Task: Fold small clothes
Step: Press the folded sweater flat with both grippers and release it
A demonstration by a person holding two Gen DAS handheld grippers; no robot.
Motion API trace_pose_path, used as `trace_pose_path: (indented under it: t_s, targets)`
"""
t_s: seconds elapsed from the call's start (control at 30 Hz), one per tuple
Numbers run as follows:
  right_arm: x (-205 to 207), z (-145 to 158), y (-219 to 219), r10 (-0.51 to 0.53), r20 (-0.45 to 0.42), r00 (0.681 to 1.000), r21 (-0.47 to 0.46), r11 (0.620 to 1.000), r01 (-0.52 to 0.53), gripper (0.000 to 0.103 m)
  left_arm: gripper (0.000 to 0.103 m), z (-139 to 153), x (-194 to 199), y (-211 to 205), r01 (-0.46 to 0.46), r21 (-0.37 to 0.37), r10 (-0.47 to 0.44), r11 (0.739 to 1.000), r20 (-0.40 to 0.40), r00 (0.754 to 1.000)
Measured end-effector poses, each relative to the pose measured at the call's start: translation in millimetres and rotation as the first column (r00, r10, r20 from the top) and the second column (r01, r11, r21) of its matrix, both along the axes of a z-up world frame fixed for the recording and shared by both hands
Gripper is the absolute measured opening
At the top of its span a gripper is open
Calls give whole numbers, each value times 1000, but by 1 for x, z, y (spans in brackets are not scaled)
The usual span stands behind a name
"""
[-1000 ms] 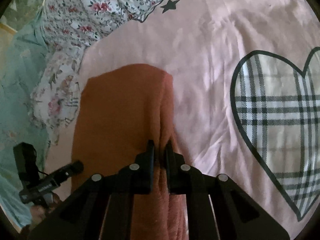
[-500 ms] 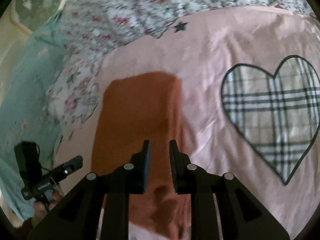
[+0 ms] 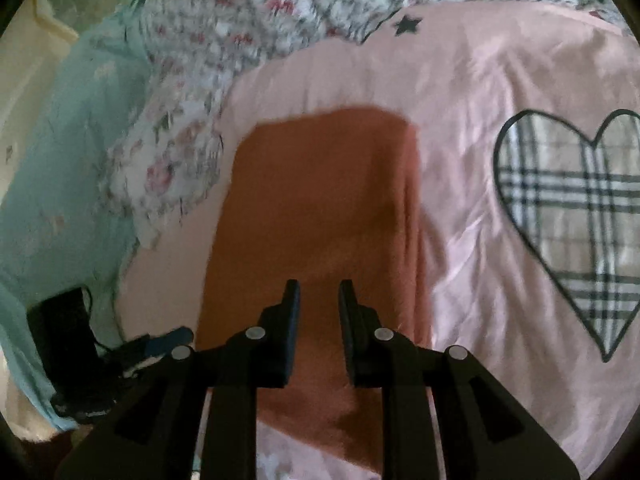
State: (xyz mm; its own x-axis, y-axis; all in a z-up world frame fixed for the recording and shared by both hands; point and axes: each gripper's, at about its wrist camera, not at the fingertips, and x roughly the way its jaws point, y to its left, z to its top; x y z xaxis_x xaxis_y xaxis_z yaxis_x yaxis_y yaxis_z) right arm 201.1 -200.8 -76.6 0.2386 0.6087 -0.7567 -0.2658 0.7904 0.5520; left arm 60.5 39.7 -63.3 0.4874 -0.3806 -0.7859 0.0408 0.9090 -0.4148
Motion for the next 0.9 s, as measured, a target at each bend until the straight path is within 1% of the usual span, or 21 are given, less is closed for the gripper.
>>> trace_pose_path:
  t_s: [0.03,0.07,0.1,0.13,0.17,0.2,0.27,0.33,0.4,0.43,0.5,0.6,0.67,0.83,0.9]
  targets:
    - [-2,-8,0,-12,0,1000,-47,999,12,21,54,-8,0,1,-2,21,2,1000,-16,1000]
    - [-4,-17,-3,-28,7,1000,-94,995,28,21,48,-15,0,4,1,24,0,1000,-30,1000]
    - [-4,-26,-8,-44,-1,999,-96,994,44,20,44,-21,0,6,2,18,-1,1000,-46,999]
    - [-5,-34,-16,-70,-25,997,-59,996,69,18,41,-26,0,9,2,8,-2,1000,-65,998]
    - [-5,-37,-21,-90,-38,995,-26,996,89,18,41,-29,-2,11,0,-4,-1,1000,-77,997]
    - [-5,-35,-23,-99,-41,994,-16,995,98,18,41,-29,-4,12,1,-9,-2,1000,-76,997]
    - [-8,-23,-18,-78,-10,997,-43,996,78,21,41,-28,-8,11,14,7,-13,1000,-70,997]
    - [-18,-8,-14,-48,12,999,-34,998,48,21,42,-27,-10,10,19,9,-19,1000,-71,997]
    - [-29,-2,-12,-22,24,999,-30,999,23,21,43,-29,-12,10,21,0,-21,1000,-74,997]
    - [-41,-1,-10,-4,33,999,-51,999,6,21,43,-29,-13,9,23,0,-23,1000,-74,997]
    - [-57,-11,-10,20,25,999,-103,995,-18,21,43,-31,-16,7,29,5,-29,1000,-74,997]
    - [-67,-35,-11,16,-1,1000,-169,986,-16,21,43,-38,-19,6,36,15,-34,999,-81,996]
    - [-72,-41,-14,4,20,1000,-162,987,-1,20,43,-41,-20,7,39,22,-37,999,-88,995]
    - [-72,-36,-22,-26,15,1000,-150,988,28,20,43,-39,-23,3,46,50,-42,998,-89,995]
    - [-73,-37,-27,-42,1,999,-135,990,41,20,43,-40,-23,3,46,54,-41,997,-89,995]
